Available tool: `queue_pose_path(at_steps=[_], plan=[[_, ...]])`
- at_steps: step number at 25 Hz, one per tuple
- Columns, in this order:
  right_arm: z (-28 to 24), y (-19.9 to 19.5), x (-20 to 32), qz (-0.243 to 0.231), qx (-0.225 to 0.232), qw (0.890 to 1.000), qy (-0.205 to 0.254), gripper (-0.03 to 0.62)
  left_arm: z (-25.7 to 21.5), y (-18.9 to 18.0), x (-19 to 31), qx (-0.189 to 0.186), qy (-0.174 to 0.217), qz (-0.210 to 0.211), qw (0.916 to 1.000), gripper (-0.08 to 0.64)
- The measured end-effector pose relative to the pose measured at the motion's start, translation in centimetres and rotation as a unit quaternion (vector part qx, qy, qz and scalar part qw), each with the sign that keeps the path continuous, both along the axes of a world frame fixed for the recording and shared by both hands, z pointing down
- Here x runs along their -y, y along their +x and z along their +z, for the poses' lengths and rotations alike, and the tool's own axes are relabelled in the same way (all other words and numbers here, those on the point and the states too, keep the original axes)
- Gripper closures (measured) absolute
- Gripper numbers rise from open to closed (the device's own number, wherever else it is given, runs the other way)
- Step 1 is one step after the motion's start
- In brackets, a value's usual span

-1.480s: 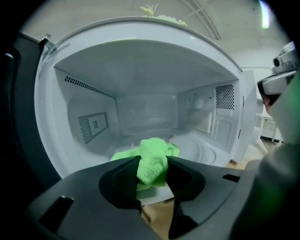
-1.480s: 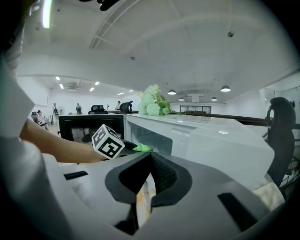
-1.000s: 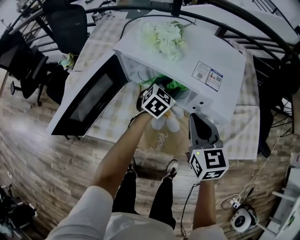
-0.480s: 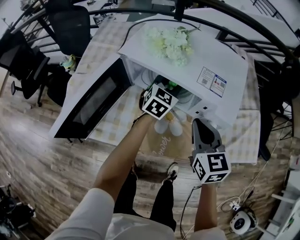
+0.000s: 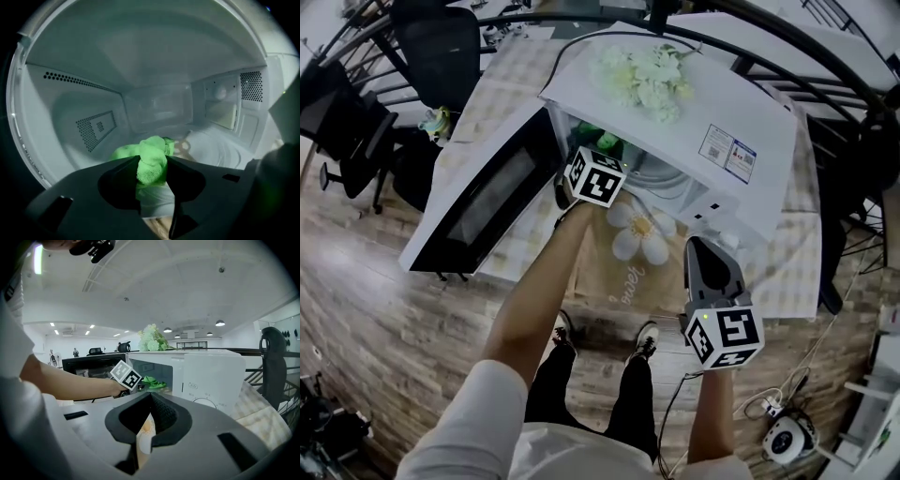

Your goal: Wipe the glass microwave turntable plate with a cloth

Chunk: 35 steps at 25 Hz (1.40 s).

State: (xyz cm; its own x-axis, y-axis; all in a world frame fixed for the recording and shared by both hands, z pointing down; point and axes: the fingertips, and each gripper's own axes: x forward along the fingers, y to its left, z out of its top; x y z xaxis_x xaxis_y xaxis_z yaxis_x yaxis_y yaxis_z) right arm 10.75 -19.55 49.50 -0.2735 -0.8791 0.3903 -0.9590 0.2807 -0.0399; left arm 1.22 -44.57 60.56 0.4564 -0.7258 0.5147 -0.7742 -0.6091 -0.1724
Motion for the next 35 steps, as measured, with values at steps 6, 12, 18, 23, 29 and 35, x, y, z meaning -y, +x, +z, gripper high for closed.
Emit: queue_pose_path(at_steps=[6,12,18,23,29,35], plan=[[-0.4,0.0,-0.3,-0.002,0.002,1.0,-0.006,0.58,0.1,1.9,-3.6,0.009,-0.038,0.045,0.9982,0.403],[-0.5,0.3,-0.3,0.004,-0.011,1.0,-0.014,0.58,-0.1,5.4,-7.6,-0.02,-0.068,0.092,0.9933,0.403],[0.4,0.1,-0.1,0.002,-0.015,1.0,-0.021,0.58,-0.7,10.9,-11.2,-0.062,-0.095,0.178,0.9775,0.401],[0.7,-0.2,0.3,0.016,0.005,1.0,-0.026,0.58,-2.4,11.6,-11.2,-0.087,-0.063,0.196,0.9746,0.397],[0.4,-0.4,0.3,0.006,0.002,1.0,-0.022,0.58,-4.5,6.1,-4.0,-0.054,0.054,0.088,0.9931,0.398],[0.7,-0.4,-0.1,0.0,0.002,1.0,-0.028,0.58,-2.5,2.5,1.6,0.033,0.078,0.011,0.9963,0.399]])
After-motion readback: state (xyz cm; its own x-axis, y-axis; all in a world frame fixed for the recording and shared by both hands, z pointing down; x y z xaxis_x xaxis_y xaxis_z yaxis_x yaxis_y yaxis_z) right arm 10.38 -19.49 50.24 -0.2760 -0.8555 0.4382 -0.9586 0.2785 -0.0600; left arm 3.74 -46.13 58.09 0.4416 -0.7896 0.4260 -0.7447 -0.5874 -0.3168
